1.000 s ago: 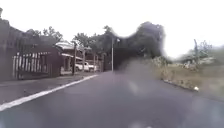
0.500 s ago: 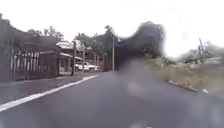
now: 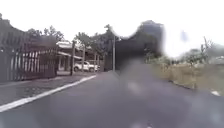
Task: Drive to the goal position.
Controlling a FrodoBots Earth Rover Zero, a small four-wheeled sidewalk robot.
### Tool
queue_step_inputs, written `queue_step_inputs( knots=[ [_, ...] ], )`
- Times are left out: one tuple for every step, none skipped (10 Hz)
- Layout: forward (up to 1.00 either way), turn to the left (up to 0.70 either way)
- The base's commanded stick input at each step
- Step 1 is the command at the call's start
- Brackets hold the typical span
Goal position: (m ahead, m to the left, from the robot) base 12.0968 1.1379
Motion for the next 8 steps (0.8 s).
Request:
queue_step_inputs(
  knots=[
    [0.7,0.0],
    [0.7,0.0],
    [0.7,0.0],
    [0.7,0.0],
    [0.7,0.0],
    [0.7,0.0],
    [0.7,0.0],
    [0.7,0.0]
  ],
)
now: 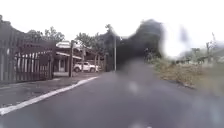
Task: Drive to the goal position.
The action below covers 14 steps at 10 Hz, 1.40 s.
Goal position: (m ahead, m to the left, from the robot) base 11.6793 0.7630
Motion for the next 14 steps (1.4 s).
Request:
queue_step_inputs(
  knots=[
    [0.7,0.0],
    [0.7,0.0],
    [0.7,0.0],
    [0.7,0.0],
    [0.7,0.0],
    [0.7,0.0],
    [0.7,0.0],
    [0.7,0.0],
    [0.7,0.0],
    [0.7,0.0],
    [0.7,0.0],
    [0.7,0.0],
    [0.7,0.0],
    [0.7,0.0]
  ],
)
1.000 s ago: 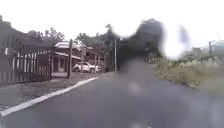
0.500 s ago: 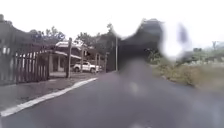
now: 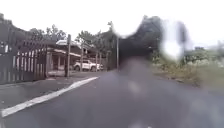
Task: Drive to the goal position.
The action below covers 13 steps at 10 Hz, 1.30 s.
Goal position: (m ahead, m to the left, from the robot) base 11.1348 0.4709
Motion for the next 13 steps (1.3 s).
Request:
queue_step_inputs(
  knots=[
    [0.7,0.0],
    [0.7,0.0],
    [0.7,0.0],
    [0.7,0.0],
    [0.7,0.0],
    [0.7,0.0],
    [0.7,0.0],
    [0.7,0.0],
    [0.7,0.0],
    [0.7,0.0],
    [0.7,0.0],
    [0.7,0.0],
    [0.7,0.0]
  ],
)
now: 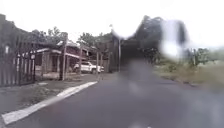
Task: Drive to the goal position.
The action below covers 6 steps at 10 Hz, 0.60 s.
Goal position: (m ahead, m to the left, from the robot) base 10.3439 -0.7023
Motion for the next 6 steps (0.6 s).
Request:
queue_step_inputs(
  knots=[
    [0.7,0.0],
    [0.7,0.0],
    [0.7,0.0],
    [0.7,0.0],
    [0.7,0.0],
    [0.7,0.0]
  ],
)
